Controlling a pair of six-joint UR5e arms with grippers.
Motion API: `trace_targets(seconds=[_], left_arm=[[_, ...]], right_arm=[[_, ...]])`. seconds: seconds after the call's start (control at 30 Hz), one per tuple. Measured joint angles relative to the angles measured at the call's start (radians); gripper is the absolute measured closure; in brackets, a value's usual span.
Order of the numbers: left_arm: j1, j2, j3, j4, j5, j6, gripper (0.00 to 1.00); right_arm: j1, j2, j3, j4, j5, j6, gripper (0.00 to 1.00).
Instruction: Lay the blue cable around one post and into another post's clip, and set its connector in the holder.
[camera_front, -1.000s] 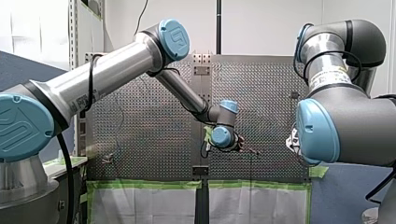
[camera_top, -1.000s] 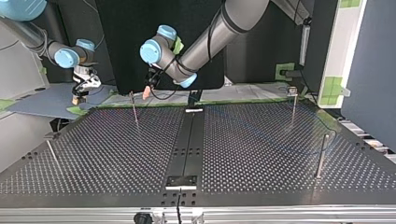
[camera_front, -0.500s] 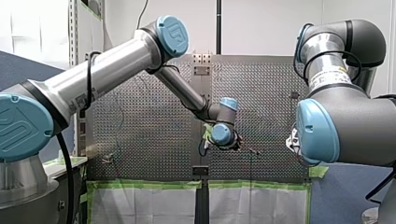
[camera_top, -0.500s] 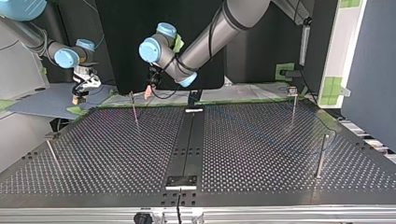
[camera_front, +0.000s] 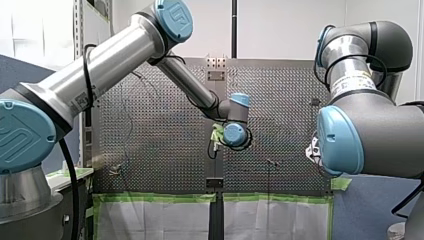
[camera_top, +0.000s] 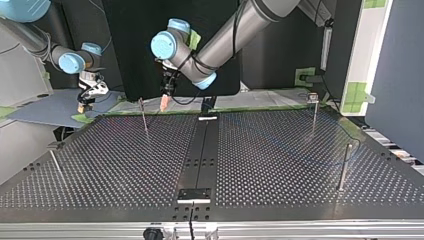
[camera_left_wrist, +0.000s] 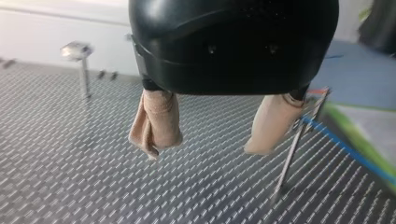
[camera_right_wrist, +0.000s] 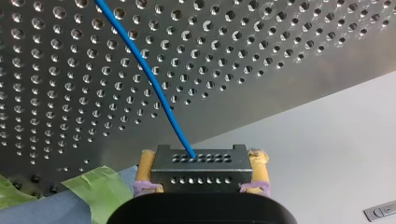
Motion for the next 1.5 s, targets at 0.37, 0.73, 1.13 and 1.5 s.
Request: trace_targets(seconds=[0.37, 0.73, 1.13, 1.5], left_arm=[[0.078, 0.088, -0.087, 0.088, 0.008, -0.087, 0.00], [0.175, 0.184, -0.184, 0.178, 0.099, -0.161, 0.00], [0.283, 0.292, -0.292, 0.176, 0.100, -0.119, 0.00], [0.261, 0.388, -0.388, 0.193, 0.113, -0.081, 0.00]], right_arm=[[0.004, 0.000, -0.002, -0.009, 0.000, 0.011, 1.00], [0.008, 0.000, -0.001, -0.009, 0.000, 0.014, 1.00], [0.013, 0.000, -0.002, -0.009, -0.001, 0.014, 1.00], [0.018, 0.000, -0.005, -0.009, -0.001, 0.014, 1.00]])
